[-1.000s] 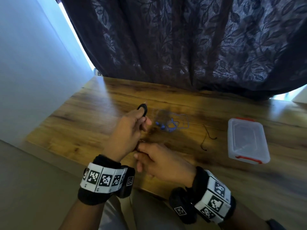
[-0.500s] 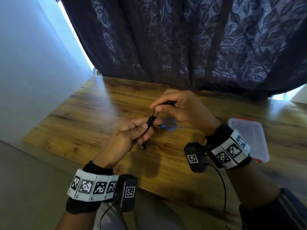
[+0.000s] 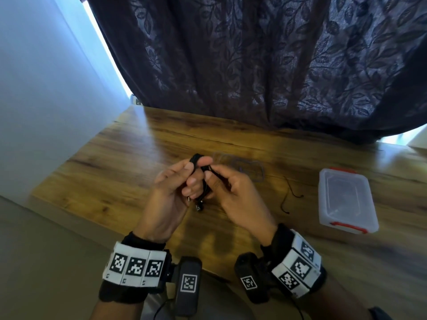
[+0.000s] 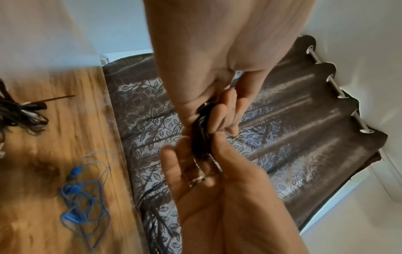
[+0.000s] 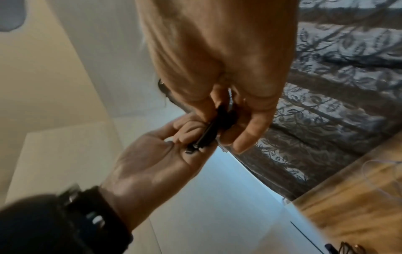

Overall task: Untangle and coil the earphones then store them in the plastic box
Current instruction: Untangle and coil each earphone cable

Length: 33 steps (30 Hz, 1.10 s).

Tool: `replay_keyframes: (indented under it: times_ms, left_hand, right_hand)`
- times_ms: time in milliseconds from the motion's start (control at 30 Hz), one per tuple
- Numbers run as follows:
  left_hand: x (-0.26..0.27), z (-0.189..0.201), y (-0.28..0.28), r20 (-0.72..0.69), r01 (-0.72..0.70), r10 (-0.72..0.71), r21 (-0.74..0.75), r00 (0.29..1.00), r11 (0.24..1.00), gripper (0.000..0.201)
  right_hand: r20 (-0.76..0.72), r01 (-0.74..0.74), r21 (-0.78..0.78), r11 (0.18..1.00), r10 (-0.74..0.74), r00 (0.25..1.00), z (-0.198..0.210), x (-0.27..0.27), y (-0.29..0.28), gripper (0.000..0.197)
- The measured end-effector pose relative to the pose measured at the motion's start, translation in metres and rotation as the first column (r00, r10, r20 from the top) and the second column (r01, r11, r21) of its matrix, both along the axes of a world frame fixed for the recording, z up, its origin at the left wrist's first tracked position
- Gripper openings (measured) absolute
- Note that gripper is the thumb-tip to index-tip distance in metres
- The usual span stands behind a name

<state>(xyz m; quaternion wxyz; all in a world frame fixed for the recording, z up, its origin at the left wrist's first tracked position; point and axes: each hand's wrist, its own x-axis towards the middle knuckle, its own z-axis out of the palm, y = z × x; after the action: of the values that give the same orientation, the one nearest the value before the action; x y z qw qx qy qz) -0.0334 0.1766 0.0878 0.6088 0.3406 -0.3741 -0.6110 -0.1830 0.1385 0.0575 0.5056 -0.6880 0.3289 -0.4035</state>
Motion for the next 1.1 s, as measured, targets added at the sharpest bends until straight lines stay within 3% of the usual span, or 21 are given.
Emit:
replay_keyframes:
  times_ms: [167,267,333,467,567,633,700,767,800,867,933,1000,1100]
  left_hand:
    - [-0.02,-0.003,0.002,0.176,-0.234,0.231,0.0,0.957,0.972,0.026]
    - [-0.028,-0.009,0.001,0.262,-0.347,0.343,-0.032,0.902,0.937,0.027]
    - [-0.029,-0.011,0.0,0.278,-0.358,0.354,-0.038,0.893,0.933,0.03]
    - [-0.032,-0.003,0.0,0.145,-0.248,0.249,-0.028,0.958,0.968,0.029]
    - [-0.033,-0.003,0.001,0.158,-0.266,0.271,-0.048,0.95,0.963,0.027]
    - [-0.03,-0.006,0.0,0.192,-0.295,0.303,-0.069,0.934,0.953,0.026]
    - [-0.025,-0.009,-0.001,0.263,-0.301,0.323,-0.12,0.909,0.946,0.026]
    - [-0.017,-0.013,-0.003,0.373,-0.29,0.336,-0.174,0.865,0.941,0.028]
    - [-0.013,-0.016,-0.004,0.437,-0.263,0.319,-0.186,0.841,0.947,0.029]
    - [-0.008,-0.02,-0.003,0.563,-0.17,0.235,-0.166,0.792,0.971,0.032]
    - [-0.008,-0.023,-0.001,0.626,-0.08,0.142,-0.127,0.766,0.989,0.033]
    - [-0.013,-0.021,0.002,0.63,0.001,0.067,-0.107,0.773,0.994,0.032]
    - [-0.02,-0.017,0.004,0.621,0.081,-0.011,-0.085,0.784,0.993,0.032]
  right_hand:
    - [-0.211,0.102,-0.263,0.959,-0.16,0.964,0.004,0.002,0.0,0.018]
    - [-0.249,0.106,-0.298,0.949,-0.184,0.951,0.008,0.001,0.0,0.022]
    - [-0.222,0.071,-0.226,0.972,-0.123,0.967,0.01,-0.001,-0.002,0.024]
    - [-0.084,-0.139,0.069,0.988,0.145,0.986,0.017,-0.003,-0.002,0.026]
    - [0.017,-0.249,0.216,0.944,0.252,0.968,0.016,-0.004,-0.002,0.023]
    - [-0.053,-0.289,0.275,0.917,0.315,0.948,0.012,-0.007,-0.003,0.033]
    - [-0.25,-0.303,0.28,0.911,0.374,0.893,0.006,-0.016,-0.005,0.038]
    - [-0.357,-0.273,0.261,0.926,0.356,0.864,0.003,-0.029,-0.008,0.043]
    - [-0.353,-0.222,0.212,0.952,0.287,0.891,0.003,-0.035,-0.01,0.048]
    - [-0.263,-0.091,0.084,0.992,0.11,0.958,0.01,-0.043,-0.014,0.058]
    - [-0.138,-0.081,0.046,0.996,0.087,0.987,0.017,-0.046,-0.016,0.062]
    - [-0.109,-0.132,0.045,0.99,0.136,0.985,0.022,-0.041,-0.016,0.055]
    - [-0.103,-0.074,0.034,0.997,0.077,0.992,0.021,-0.035,-0.015,0.037]
